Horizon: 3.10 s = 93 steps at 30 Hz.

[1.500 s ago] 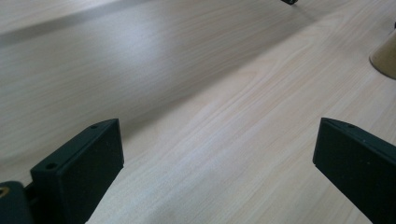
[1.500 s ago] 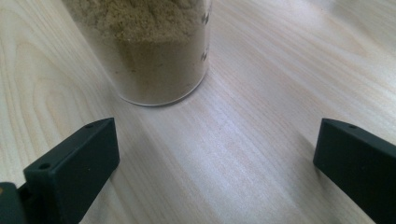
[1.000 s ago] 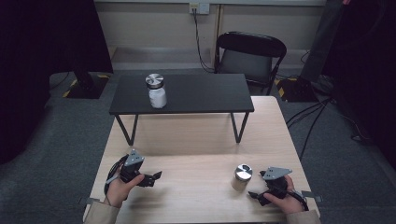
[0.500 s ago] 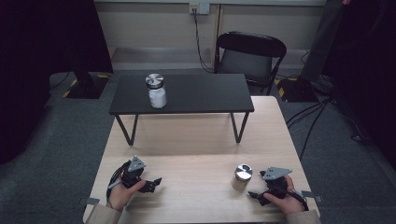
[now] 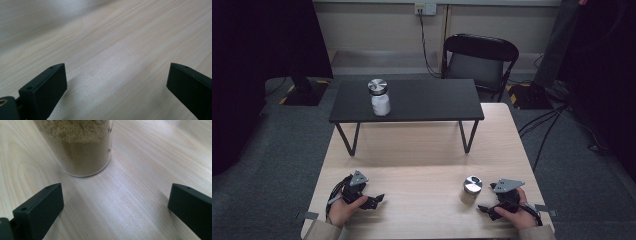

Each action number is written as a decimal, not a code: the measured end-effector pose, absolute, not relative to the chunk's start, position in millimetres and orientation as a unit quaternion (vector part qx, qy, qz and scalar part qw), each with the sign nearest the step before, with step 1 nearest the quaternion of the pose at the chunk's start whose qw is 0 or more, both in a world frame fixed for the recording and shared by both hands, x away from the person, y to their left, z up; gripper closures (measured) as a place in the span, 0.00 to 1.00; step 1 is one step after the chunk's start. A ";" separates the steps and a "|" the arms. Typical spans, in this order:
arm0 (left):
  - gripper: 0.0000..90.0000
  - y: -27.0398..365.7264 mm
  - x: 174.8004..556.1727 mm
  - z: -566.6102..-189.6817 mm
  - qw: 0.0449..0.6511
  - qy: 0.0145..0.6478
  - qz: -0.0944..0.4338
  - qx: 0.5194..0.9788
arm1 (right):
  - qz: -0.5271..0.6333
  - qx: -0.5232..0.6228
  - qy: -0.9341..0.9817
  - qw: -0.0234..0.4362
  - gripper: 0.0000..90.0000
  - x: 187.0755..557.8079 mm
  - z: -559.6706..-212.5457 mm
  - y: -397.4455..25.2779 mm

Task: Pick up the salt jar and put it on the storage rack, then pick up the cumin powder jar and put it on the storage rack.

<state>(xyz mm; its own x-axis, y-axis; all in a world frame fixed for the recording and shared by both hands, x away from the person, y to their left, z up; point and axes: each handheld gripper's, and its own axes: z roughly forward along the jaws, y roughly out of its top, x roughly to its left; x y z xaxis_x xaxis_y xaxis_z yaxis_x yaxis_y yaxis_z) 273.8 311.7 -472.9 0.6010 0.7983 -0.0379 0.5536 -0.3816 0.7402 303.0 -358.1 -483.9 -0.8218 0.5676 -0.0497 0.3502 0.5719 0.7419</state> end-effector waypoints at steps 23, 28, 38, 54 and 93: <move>0.00 301.7 271.1 -481.1 0.352 0.386 0.189 0.831 | 0.381 0.262 0.875 0.143 0.00 303.0 -483.9 -357.9; 0.00 302.1 269.6 -482.8 0.356 0.387 0.191 0.829 | 0.381 0.262 0.875 0.143 0.00 303.0 -483.9 -357.9; 0.00 302.7 269.4 -483.5 0.358 0.386 0.192 0.828 | 0.381 0.266 0.874 0.143 0.00 302.3 -483.8 -357.3; 0.00 302.1 268.9 -484.2 0.359 0.388 0.193 0.827 | 0.413 0.232 0.870 0.133 0.01 306.1 -477.8 -350.6; 0.00 300.9 269.2 -484.0 0.358 0.390 0.194 0.826 | 0.448 0.179 0.867 0.124 0.34 323.1 -481.5 -333.7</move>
